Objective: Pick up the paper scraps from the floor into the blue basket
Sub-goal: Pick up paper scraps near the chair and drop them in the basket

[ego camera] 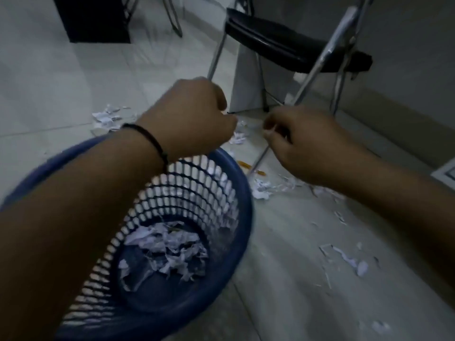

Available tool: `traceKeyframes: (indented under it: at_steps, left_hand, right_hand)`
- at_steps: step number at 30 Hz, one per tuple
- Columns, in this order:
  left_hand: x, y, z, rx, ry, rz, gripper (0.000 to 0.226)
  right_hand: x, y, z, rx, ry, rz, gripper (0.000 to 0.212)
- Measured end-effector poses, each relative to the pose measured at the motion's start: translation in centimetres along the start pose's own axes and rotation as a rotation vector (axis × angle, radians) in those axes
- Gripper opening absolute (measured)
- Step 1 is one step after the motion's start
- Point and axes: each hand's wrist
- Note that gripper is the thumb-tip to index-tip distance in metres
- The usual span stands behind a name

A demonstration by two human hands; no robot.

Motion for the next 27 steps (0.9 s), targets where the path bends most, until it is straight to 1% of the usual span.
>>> traceKeyframes:
  at_steps: [2,4,7,9,11,13,16,19,22,24,26,27]
  left_hand:
    - [0.9,-0.4,2.7,0.067,0.069,0.042,0.042]
    - [1.6,-0.8,6.0,0.124,0.104,0.086,0.042]
    - [2.4,-0.8,10.8,0.177,0.09,0.126,0.042]
    - [3.6,-0.7,14.1,0.233,0.1,0.114,0.041]
    - [5.8,-0.9,17.3,0.294,0.111,0.076,0.035]
    - [8.5,-1.3,19.7,0.321,0.096,-0.006,0.03]
    - [12.5,-1.7,23.3,0.305,0.067,-0.165,0.027]
    - [16.6,-2.1,25.6,0.338,0.085,-0.314,0.024]
    - [21.1,-4.0,25.0,0.371,0.069,-0.482,0.023]
    - [24.4,-6.0,23.7,0.387,0.016,-0.562,0.026]
    - [27.7,-7.9,22.6,0.388,-0.018,-0.659,0.036]
    - [29.3,-8.8,22.3,0.386,-0.02,-0.714,0.044]
  right_hand:
    - [-0.9,-2.6,3.8,0.015,-0.009,0.08,0.007]
    - [-1.6,-5.3,8.2,0.091,0.012,0.063,0.005]
    - [-1.6,-8.3,13.9,0.327,0.091,-0.149,0.015]
    - [-1.0,-9.9,17.6,0.408,0.1,-0.293,0.019]
    - [0.1,-11.2,20.8,0.463,0.161,-0.398,0.02]
    - [1.1,-12.2,23.1,0.5,0.197,-0.441,0.023]
    - [1.8,-13.8,25.6,0.535,0.197,-0.506,0.026]
    - [2.2,-16.5,27.6,0.618,0.216,-0.524,0.022]
    - [3.6,-19.8,29.0,0.667,0.225,-0.577,0.023]
    - [4.8,-22.0,29.9,0.684,0.175,-0.674,0.029]
    - [5.6,-24.4,31.0,0.732,0.083,-0.758,0.032]
    - [6.0,-25.7,31.5,0.773,0.045,-0.775,0.033]
Point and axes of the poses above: each hand's wrist, its own y-axis towards the middle knuckle, its own x-axis out of the palm, z = x × y, and after that the axes turned 13 degrees about y, right-handed
